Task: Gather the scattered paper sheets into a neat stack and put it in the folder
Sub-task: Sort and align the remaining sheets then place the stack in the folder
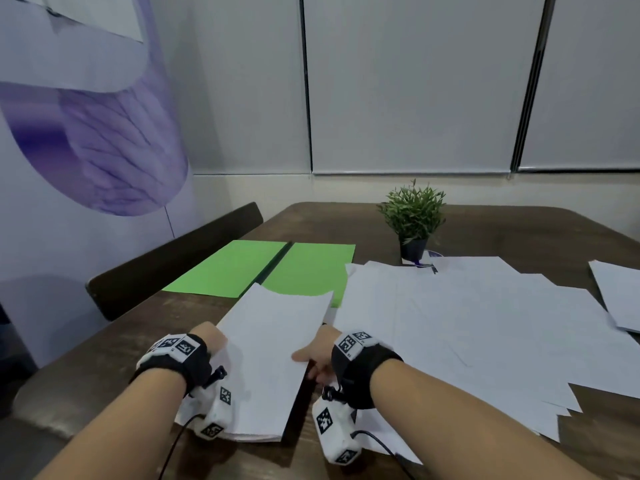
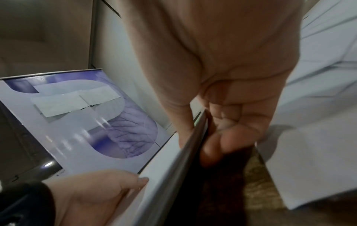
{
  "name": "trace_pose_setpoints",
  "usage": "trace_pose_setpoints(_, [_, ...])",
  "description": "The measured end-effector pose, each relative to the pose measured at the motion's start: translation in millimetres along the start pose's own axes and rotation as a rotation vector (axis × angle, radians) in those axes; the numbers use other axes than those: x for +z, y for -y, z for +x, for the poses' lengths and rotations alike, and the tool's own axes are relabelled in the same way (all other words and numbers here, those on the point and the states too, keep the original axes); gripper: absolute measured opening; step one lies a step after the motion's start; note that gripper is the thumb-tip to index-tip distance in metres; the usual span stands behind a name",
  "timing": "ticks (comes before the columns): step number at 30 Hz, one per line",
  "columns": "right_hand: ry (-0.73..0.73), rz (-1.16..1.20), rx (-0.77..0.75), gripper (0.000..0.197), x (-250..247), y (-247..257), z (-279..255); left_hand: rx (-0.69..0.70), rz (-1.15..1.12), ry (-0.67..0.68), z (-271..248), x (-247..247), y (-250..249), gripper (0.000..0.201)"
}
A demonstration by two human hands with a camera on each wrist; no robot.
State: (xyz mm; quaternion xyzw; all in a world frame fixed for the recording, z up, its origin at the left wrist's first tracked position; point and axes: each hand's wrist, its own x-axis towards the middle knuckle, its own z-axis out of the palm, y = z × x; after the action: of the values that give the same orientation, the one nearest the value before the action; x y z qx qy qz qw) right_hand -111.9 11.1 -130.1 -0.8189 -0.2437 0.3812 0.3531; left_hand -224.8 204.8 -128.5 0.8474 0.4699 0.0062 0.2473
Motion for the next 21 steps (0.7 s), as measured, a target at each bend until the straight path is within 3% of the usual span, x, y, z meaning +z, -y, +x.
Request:
trace_pose_setpoints(2, [-0.017,0.06,0.024,0.037,-4.8,-3.9,-3.4,-0.097,-0.082,-0.039,10.3,1.4,4.1,0.038])
trace_pose_setpoints(6, [-0.137,0.089,0.01,0.045,-44.5,-19.7,-13.5,-0.068,-0.01,-0.072,20.5,-2.1,-12.5,0.051])
trace_pose_setpoints(8, [-0.234,0.092,0.01,0.051,-75.8,-31.6,-23.5,-0.004,-0.025,-0.085,16.0,-4.8,-39.0,0.053])
trace_pose_setpoints(11, [-0.401,0.058,0.066,0.058,-131.6,-56.8,-44.5,0.169,-0.208,-0.05,-5.1,3.9,-99.5,0.034])
trace_pose_setpoints(17, [-0.676,0.063,0.283,0.08,-225.2,-141.6,-96.1,0.245,-0.664,0.153,-50.2,80.9,-213.5,0.054])
trace_pose_setpoints(21, [-0.693,-0.042,0.401,0.071,-250.2,-185.9,-129.3,0.307,-0.507,0.146,-62.6,140.9,-260.5,0.061])
